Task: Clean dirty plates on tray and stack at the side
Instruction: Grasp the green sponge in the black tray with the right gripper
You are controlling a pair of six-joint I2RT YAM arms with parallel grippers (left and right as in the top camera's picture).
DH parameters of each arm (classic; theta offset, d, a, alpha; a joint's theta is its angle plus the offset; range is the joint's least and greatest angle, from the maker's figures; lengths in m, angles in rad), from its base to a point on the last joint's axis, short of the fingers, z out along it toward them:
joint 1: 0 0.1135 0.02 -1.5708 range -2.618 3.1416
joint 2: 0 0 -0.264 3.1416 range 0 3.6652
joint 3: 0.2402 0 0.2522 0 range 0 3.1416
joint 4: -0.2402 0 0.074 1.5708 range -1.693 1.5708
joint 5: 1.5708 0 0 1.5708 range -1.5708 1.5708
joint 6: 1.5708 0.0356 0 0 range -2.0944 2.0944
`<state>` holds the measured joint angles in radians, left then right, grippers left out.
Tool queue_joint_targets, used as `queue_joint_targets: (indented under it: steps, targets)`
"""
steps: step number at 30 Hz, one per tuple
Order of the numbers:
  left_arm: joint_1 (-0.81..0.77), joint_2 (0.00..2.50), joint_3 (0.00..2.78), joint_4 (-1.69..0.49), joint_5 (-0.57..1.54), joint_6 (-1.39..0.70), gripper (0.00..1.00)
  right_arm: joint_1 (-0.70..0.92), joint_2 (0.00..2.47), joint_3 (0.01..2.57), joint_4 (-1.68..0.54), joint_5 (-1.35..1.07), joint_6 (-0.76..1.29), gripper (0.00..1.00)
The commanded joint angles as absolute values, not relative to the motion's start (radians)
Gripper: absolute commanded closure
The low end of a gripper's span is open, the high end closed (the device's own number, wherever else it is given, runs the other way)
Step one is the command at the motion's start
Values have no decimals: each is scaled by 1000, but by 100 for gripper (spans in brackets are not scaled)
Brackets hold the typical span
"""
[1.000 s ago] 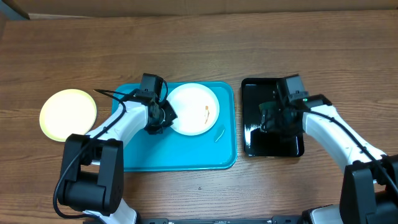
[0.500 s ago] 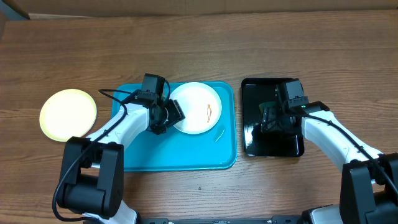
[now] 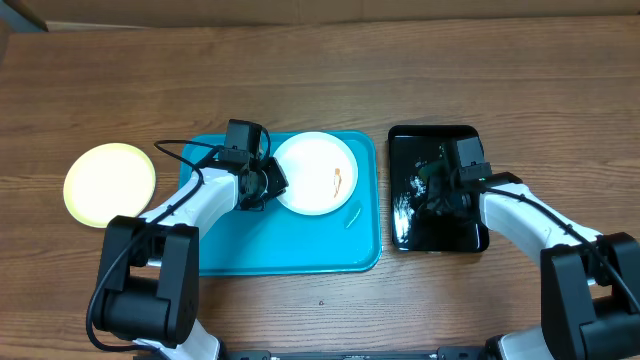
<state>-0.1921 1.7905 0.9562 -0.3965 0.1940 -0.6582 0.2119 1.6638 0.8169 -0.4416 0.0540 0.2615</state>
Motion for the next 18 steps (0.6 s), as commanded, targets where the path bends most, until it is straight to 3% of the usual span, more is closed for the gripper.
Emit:
queue_joint_targets:
  steps: [1, 2, 3, 4, 8, 16, 18]
  targets:
    - [-189, 1871, 900, -415, 112, -631, 83, 215, 1693, 823, -480, 20, 261, 69]
    - [-191, 1871, 900, -414, 112, -631, 78, 215, 1688, 847, -502, 20, 261, 34]
    - [-191, 1871, 900, -413, 112, -631, 70, 215, 1684, 875, -529, 20, 261, 15]
    - [-190, 1871, 900, -413, 112, -632, 67, 215, 1679, 912, -560, 21, 261, 9]
    - [-190, 1871, 900, -411, 112, -632, 67, 215, 1678, 1018, -630, 22, 256, 5]
    - [-190, 1871, 900, -409, 112, -632, 62, 214, 1733, 966, -521, 70, 254, 5]
    - [-190, 1871, 900, -406, 112, -631, 73, 214, 1764, 945, -482, 69, 254, 10]
